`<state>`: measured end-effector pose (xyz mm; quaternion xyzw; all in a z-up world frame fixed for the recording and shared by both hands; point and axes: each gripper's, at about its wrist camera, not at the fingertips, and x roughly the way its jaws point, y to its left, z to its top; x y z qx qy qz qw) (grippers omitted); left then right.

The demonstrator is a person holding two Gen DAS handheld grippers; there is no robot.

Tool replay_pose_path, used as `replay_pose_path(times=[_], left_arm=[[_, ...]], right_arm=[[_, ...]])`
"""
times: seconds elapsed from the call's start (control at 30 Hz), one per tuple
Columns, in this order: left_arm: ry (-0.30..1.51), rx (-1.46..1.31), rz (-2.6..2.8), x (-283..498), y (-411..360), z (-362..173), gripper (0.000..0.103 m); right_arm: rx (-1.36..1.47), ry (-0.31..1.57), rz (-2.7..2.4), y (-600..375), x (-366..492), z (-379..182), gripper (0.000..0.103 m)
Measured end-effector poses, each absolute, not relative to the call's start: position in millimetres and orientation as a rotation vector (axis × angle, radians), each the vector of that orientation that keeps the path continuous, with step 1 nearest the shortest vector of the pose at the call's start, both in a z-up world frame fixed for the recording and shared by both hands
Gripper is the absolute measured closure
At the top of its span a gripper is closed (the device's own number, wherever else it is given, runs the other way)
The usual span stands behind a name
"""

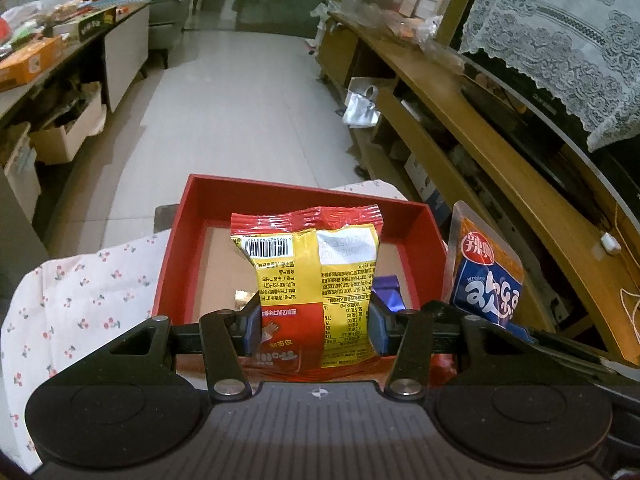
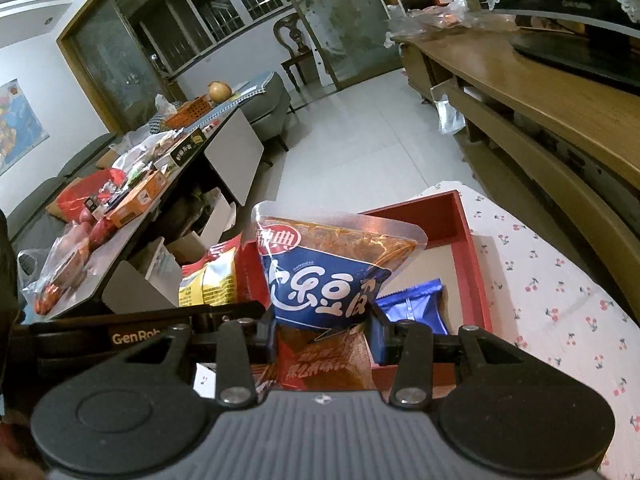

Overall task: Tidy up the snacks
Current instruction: 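Lower both bags into the red box and open both tools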

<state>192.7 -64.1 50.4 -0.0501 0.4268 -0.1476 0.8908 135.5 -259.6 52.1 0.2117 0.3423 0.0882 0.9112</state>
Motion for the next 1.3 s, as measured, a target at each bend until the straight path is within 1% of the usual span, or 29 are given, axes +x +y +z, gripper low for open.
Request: replay_pose_path(times=[0.4,0.67,1.0,1.1,1.17,1.3], left_arm=[[0.891,-0.116,-0.260,236,-62,38,0.046],[0.948,-0.111,-0.224,262,-60,8,0.046],[1.033,-0.095,-0.183,272,-51,-24,0.045],[1.045,-0.076,-0.185,270,-53,-28,0.045],[1.053,-0.074,-0.189,270,-54,-29,0.043],[1.056,-0.076,-0.185,269,-53,-28,0.042]], right_arm=[[0.445,0.718,0.192,-258,186,39,0.035],[0.409,0.776,0.175,-255,221,12,0.035],[0.355,0.849,0.191,-246,239,-21,0.034],[0.330,0.859,0.168,-244,242,-26,0.033],[0.335,0.868,0.159,-247,244,-28,0.030],[0.331,0.872,0.153,-247,245,-29,0.028]])
